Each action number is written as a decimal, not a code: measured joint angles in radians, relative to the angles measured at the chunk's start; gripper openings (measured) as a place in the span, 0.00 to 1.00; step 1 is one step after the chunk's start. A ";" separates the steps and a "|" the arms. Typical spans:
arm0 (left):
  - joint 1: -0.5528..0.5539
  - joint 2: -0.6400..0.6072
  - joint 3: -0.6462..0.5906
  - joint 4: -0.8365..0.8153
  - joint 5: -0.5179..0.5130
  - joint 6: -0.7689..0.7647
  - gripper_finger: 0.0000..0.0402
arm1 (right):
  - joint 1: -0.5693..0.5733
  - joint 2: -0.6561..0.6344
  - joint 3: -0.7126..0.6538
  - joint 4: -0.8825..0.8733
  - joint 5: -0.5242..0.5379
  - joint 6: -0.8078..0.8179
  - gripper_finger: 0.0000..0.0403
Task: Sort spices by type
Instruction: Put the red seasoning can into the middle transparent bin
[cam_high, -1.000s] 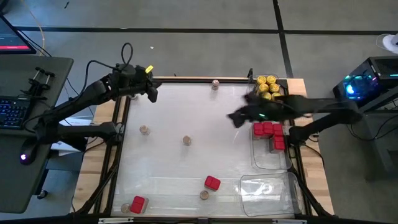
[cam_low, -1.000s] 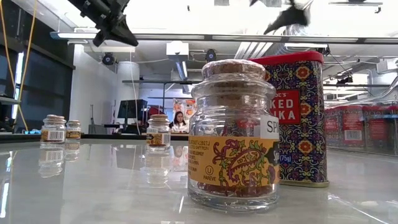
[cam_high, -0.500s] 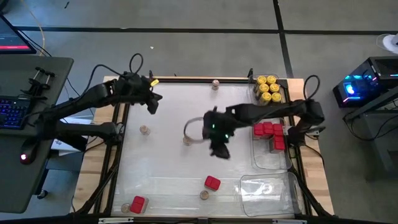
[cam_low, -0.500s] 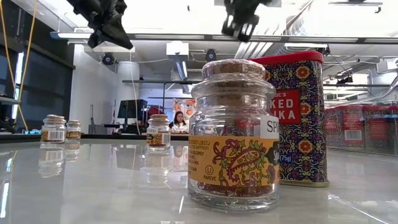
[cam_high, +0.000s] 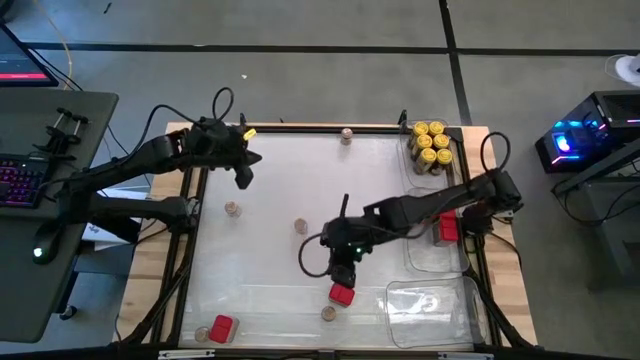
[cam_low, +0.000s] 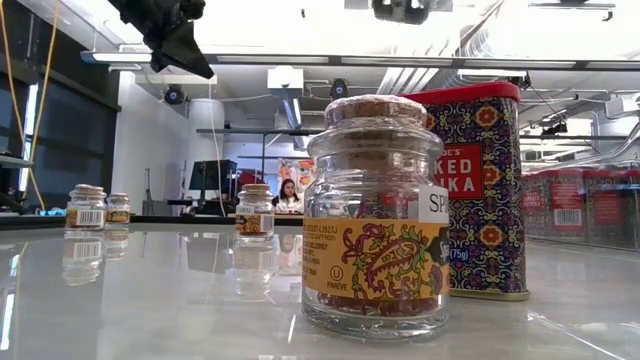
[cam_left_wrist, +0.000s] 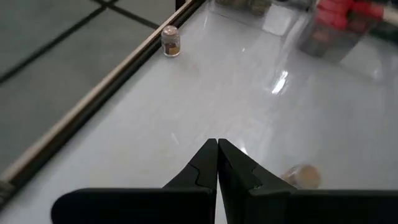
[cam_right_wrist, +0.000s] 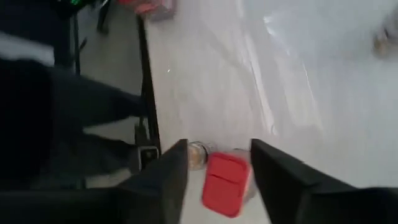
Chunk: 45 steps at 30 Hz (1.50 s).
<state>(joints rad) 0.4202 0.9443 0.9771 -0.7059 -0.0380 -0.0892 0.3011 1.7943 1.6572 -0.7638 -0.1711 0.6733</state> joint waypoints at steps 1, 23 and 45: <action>0.004 0.001 0.000 0.000 0.001 0.040 0.00 | 0.015 0.000 0.000 0.001 0.007 0.059 0.50; 0.056 0.113 0.000 0.010 0.111 0.111 0.00 | 0.128 0.206 -0.002 -0.090 0.040 0.240 0.77; 0.056 0.114 0.000 0.014 0.107 0.039 0.00 | 0.153 0.241 -0.004 -0.055 0.065 0.111 0.77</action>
<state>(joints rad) 0.4763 1.0584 0.9771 -0.6920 0.0687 -0.0504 0.4545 2.0356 1.6535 -0.8191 -0.1061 0.7845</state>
